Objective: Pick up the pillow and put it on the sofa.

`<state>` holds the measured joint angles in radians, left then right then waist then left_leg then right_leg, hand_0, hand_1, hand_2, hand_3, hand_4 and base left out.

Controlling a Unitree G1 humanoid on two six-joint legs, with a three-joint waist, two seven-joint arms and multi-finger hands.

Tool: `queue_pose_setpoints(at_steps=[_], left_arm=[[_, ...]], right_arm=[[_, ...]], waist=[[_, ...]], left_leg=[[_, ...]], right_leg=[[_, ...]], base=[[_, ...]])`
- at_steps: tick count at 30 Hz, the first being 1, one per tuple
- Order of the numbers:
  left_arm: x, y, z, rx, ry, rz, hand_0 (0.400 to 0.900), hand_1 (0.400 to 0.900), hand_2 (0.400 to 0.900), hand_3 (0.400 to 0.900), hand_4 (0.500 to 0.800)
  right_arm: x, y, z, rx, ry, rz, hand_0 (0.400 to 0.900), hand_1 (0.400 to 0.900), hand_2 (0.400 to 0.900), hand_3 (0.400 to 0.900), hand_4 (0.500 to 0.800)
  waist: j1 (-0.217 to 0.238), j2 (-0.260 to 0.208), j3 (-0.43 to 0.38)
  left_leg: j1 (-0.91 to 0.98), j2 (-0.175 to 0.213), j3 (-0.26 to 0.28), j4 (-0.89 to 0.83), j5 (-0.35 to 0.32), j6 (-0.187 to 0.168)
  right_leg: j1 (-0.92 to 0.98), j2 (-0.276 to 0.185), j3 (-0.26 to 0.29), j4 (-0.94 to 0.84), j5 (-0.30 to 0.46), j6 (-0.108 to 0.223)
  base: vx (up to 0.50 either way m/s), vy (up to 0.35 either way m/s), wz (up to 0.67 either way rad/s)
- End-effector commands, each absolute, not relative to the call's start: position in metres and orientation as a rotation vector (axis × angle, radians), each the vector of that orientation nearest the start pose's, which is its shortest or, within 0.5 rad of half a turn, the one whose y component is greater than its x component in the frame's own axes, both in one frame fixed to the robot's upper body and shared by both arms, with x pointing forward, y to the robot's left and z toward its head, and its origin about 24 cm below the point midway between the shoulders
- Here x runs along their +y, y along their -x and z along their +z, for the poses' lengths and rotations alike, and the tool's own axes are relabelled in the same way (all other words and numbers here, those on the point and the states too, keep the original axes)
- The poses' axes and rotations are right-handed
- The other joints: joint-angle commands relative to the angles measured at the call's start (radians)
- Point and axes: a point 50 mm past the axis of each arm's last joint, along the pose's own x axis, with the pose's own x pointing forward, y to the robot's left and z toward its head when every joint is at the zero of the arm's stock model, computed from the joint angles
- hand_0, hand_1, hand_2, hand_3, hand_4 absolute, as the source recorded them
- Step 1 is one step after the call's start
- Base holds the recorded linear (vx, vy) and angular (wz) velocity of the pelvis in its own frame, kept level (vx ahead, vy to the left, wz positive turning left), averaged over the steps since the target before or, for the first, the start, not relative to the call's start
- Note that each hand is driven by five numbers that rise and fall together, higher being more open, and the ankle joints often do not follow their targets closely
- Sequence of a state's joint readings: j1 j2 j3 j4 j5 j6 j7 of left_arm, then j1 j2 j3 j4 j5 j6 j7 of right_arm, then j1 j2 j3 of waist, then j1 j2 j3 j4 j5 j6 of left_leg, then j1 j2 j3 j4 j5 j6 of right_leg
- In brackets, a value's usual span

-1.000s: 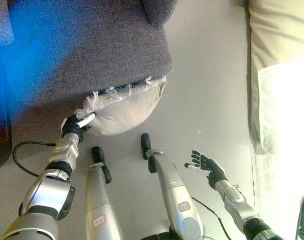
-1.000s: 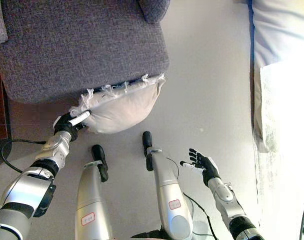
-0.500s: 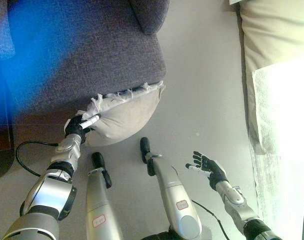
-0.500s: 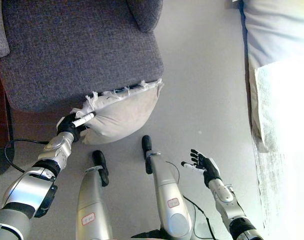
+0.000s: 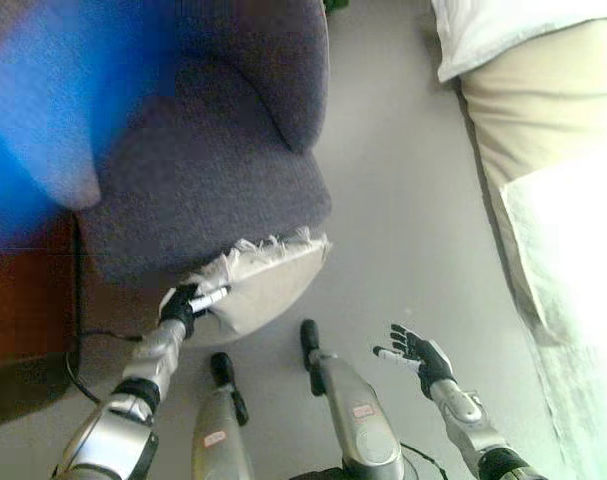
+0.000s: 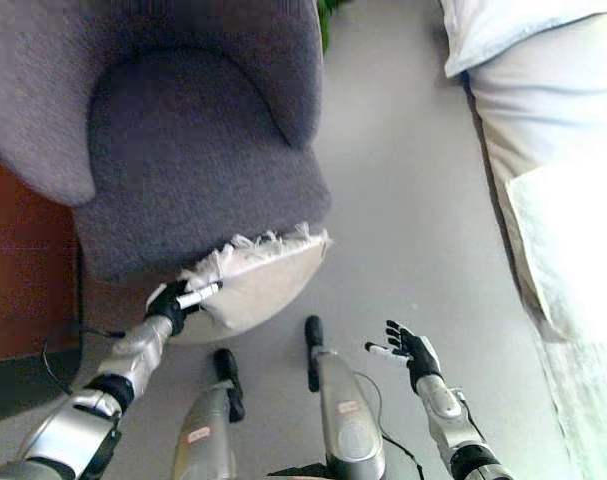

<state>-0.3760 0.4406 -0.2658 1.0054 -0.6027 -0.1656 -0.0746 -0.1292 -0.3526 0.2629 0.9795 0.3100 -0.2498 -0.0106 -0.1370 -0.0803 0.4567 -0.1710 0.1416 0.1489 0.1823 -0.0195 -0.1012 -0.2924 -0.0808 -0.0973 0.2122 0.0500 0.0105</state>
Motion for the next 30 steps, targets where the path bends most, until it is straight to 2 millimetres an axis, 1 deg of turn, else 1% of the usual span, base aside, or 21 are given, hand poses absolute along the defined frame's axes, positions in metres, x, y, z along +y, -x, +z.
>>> queue_pose_setpoints(at_steps=[1,3,5,6,7,9,11,12,16,18,19,21,22,23,25,26,30], left_arm=[[0.261,-0.283,-0.006,0.196,0.007,0.042,0.4,0.4,0.4,0.4,0.5],[0.265,-0.274,-0.004,0.185,-0.01,0.008,0.4,0.4,0.4,0.4,0.5],[0.267,-0.273,0.006,0.157,-0.056,-0.033,0.4,0.4,0.4,0.4,0.5],[0.269,-0.276,0.02,0.146,-0.064,-0.062,0.4,0.4,0.4,0.4,0.5],[0.27,-0.278,0.029,0.125,-0.096,-0.082,0.4,0.4,0.4,0.4,0.5],[0.273,-0.29,0.063,0.065,-0.106,-0.127,0.4,0.4,0.4,0.4,0.5],[0.278,-0.301,0.096,0.015,-0.154,-0.163,0.4,0.4,0.4,0.4,0.5],[0.281,-0.305,0.109,-0.013,-0.153,-0.182,0.4,0.4,0.4,0.4,0.5],[0.289,-0.321,0.169,-0.123,-0.194,-0.23,0.4,0.4,0.4,0.4,0.5],[0.289,-0.329,0.202,-0.184,-0.232,-0.253,0.4,0.4,0.4,0.4,0.5],[0.289,-0.331,0.211,-0.194,-0.232,-0.259,0.4,0.4,0.4,0.4,0.5],[0.286,-0.342,0.239,-0.225,-0.236,-0.27,0.4,0.4,0.4,0.4,0.5],[0.285,-0.345,0.246,-0.229,-0.242,-0.266,0.4,0.4,0.4,0.4,0.5],[0.286,-0.35,0.252,-0.224,-0.23,-0.261,0.4,0.4,0.4,0.4,0.5],[0.287,-0.359,0.259,-0.191,-0.236,-0.238,0.4,0.4,0.4,0.4,0.5],[0.288,-0.363,0.259,-0.165,-0.224,-0.231,0.4,0.4,0.4,0.4,0.5],[0.296,-0.375,0.246,-0.06,-0.187,-0.177,0.4,0.4,0.4,0.4,0.5]], right_arm=[[-0.271,-0.185,-0.1,0.684,0.268,-0.125,0.9,0.9,0.9,0.9,0.8],[-0.277,-0.176,-0.106,0.744,0.286,-0.138,0.9,0.9,0.9,0.9,0.8],[-0.279,-0.169,-0.111,0.791,0.296,-0.152,0.9,0.9,0.9,0.9,0.8],[-0.282,-0.165,-0.112,0.818,0.302,-0.158,0.9,0.9,0.9,0.9,0.8],[-0.283,-0.164,-0.113,0.83,0.308,-0.159,0.9,0.9,0.9,0.9,0.8],[-0.287,-0.161,-0.114,0.855,0.32,-0.165,0.9,0.9,0.9,0.9,0.8],[-0.29,-0.161,-0.114,0.866,0.321,-0.169,0.9,0.9,0.9,0.9,0.8],[-0.291,-0.161,-0.114,0.868,0.324,-0.168,0.9,0.9,0.9,0.9,0.8],[-0.293,-0.16,-0.114,0.885,0.336,-0.159,0.9,0.9,0.9,0.9,0.8],[-0.295,-0.16,-0.114,0.891,0.34,-0.155,0.9,0.9,0.9,0.9,0.8],[-0.296,-0.16,-0.114,0.893,0.341,-0.154,0.9,0.9,0.9,0.9,0.8],[-0.296,-0.16,-0.114,0.903,0.348,-0.149,0.9,0.9,0.9,0.9,0.8],[-0.296,-0.161,-0.114,0.903,0.345,-0.147,0.9,0.9,0.9,0.9,0.8],[-0.297,-0.162,-0.113,0.904,0.351,-0.139,0.9,0.9,0.9,0.9,0.8],[-0.297,-0.162,-0.113,0.908,0.357,-0.131,0.9,0.9,0.9,0.9,0.8],[-0.297,-0.162,-0.113,0.907,0.357,-0.131,0.9,0.9,0.9,0.9,0.8],[-0.297,-0.162,-0.114,0.926,0.373,-0.101,0.9,0.9,0.9,0.9,0.8]], waist=[[0.054,0.07,-0.219],[0.078,0.092,-0.269],[0.094,0.108,-0.304],[0.103,0.118,-0.323],[0.108,0.124,-0.331],[0.117,0.137,-0.355],[0.121,0.145,-0.376],[0.12,0.148,-0.383],[0.11,0.161,-0.406],[0.101,0.168,-0.415],[0.098,0.17,-0.418],[0.083,0.175,-0.431],[0.082,0.175,-0.433],[0.071,0.179,-0.441],[0.056,0.182,-0.448],[0.048,0.184,-0.45],[0.014,0.19,-0.46]], left_leg=[[0.011,-0.037,0.011,-0.033,0.011,0.01],[0.068,-0.033,0.022,-0.066,0.018,0.007],[0.108,-0.028,0.031,-0.087,0.02,0.004],[0.13,-0.023,0.034,-0.099,0.023,0.0],[0.143,-0.021,0.036,-0.108,0.025,-0.002],[0.17,-0.014,0.048,-0.132,0.03,-0.007],[0.189,-0.009,0.057,-0.15,0.034,-0.01],[0.197,-0.006,0.062,-0.159,0.038,-0.012],[0.221,0.002,0.073,-0.179,0.042,-0.019],[0.23,0.004,0.078,-0.188,0.041,-0.021],[0.235,0.005,0.081,-0.191,0.041,-0.021],[0.248,0.007,0.089,-0.203,0.039,-0.021],[0.253,0.009,0.093,-0.206,0.039,-0.022],[0.261,0.01,0.098,-0.21,0.037,-0.022],[0.272,0.013,0.109,-0.211,0.032,-0.021],[0.276,0.015,0.113,-0.211,0.031,-0.021],[0.295,0.018,0.14,-0.214,0.023,-0.018]], right_leg=[[0.134,-0.048,-0.029,-0.057,-0.091,0.073],[0.202,-0.062,-0.053,-0.096,-0.083,0.078],[0.247,-0.073,-0.072,-0.118,-0.08,0.082],[0.275,-0.081,-0.086,-0.135,-0.078,0.086],[0.289,-0.086,-0.095,-0.145,-0.076,0.089],[0.321,-0.095,-0.12,-0.171,-0.071,0.097],[0.34,-0.102,-0.137,-0.19,-0.065,0.105],[0.346,-0.102,-0.143,-0.198,-0.06,0.108],[0.361,-0.103,-0.154,-0.214,-0.054,0.115],[0.365,-0.102,-0.154,-0.22,-0.052,0.118],[0.366,-0.102,-0.154,-0.223,-0.051,0.119],[0.37,-0.1,-0.154,-0.232,-0.046,0.127],[0.372,-0.1,-0.153,-0.236,-0.043,0.128],[0.372,-0.099,-0.152,-0.241,-0.04,0.132],[0.371,-0.097,-0.143,-0.242,-0.038,0.134],[0.369,-0.095,-0.139,-0.242,-0.036,0.136],[0.366,-0.09,-0.123,-0.246,-0.034,0.139]], base=[[0.15,0.066,-0.03],[0.2,0.071,0.02],[0.15,0.054,0.07],[0.08,0.035,0.08],[0.06,0.033,0.1],[0.01,0.012,0.12],[-0.01,-0.011,0.11],[-0.02,-0.013,0.06],[0.0,-0.004,0.01],[-0.01,-0.007,-0.02],[-0.01,-0.015,-0.07],[0.01,-0.03,-0.16],[0.04,-0.039,-0.28],[0.05,-0.03,-0.3],[0.06,-0.012,-0.34],[0.07,0.011,-0.37],[0.07,0.032,-0.34]])
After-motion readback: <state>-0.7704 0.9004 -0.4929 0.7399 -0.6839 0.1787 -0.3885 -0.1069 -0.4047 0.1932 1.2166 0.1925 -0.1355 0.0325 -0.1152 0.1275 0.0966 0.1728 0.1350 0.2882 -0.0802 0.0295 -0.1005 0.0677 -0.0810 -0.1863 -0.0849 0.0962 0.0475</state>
